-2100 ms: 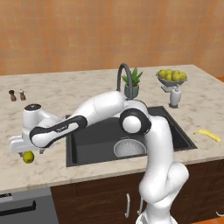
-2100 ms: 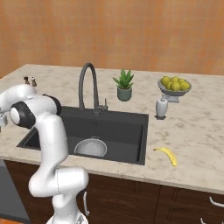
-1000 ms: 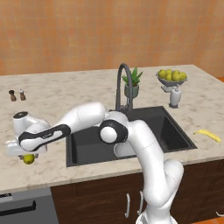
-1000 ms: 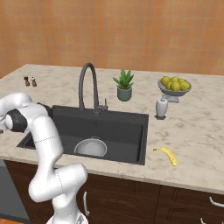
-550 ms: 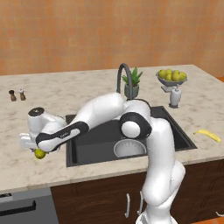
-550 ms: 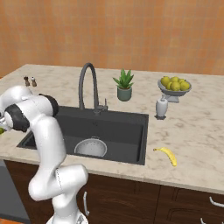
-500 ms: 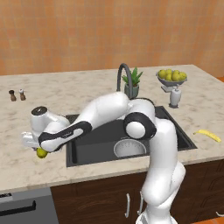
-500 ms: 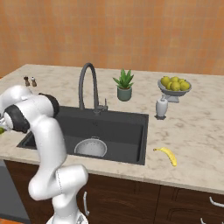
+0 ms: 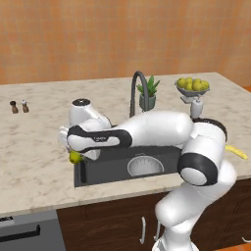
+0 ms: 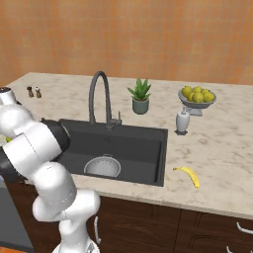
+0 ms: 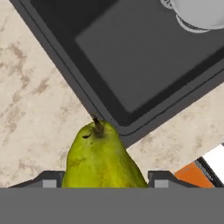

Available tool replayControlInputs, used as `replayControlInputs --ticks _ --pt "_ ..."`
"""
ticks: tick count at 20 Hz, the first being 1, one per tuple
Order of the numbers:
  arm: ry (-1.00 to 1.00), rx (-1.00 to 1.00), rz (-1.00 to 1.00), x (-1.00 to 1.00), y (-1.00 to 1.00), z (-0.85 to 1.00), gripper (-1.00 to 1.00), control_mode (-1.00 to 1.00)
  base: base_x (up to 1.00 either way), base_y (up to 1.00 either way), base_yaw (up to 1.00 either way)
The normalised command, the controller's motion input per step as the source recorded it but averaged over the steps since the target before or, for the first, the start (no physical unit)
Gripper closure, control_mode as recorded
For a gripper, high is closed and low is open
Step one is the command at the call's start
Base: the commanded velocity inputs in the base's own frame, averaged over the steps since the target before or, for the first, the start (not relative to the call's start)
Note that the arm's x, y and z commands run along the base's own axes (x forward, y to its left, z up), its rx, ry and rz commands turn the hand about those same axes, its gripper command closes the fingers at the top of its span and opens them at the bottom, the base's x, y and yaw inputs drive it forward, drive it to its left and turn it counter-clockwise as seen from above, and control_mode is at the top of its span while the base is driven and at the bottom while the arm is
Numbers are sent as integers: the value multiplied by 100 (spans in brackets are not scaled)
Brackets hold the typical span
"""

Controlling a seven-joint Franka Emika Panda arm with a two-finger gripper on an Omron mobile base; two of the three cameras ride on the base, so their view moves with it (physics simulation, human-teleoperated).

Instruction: Put the colander in the sink, put the banana, pear in the colander, and turn on the sink faucet and pour water over the colander.

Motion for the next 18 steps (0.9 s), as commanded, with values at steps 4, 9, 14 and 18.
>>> replayControlInputs --ticks 4,9,14,18 --pt "9 0 -33 -55 -100 98 100 -100 0 0 0" --pt "1 0 -34 -56 -100 66 100 -100 0 0 0" --pt "-11 0 -34 -6 -100 16 100 -100 0 0 0" --pt "-1 0 -27 38 -100 26 100 -100 0 0 0"
